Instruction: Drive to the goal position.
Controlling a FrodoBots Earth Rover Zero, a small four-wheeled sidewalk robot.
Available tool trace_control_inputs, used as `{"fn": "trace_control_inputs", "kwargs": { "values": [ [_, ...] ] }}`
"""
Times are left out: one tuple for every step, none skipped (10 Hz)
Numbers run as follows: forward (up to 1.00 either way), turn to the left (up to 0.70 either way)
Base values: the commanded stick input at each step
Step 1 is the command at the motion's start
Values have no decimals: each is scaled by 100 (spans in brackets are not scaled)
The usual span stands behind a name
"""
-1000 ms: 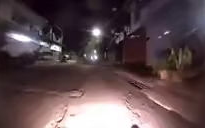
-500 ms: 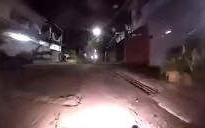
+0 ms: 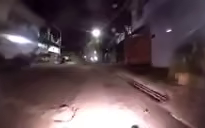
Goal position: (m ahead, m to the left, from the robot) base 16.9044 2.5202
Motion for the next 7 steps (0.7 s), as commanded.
{"fn": "trace_control_inputs", "kwargs": {
  "values": [
    [70, 0],
    [70, 0],
    [70, 0],
    [70, 0],
    [70, 0],
    [70, 0],
    [70, 0]
  ]
}}
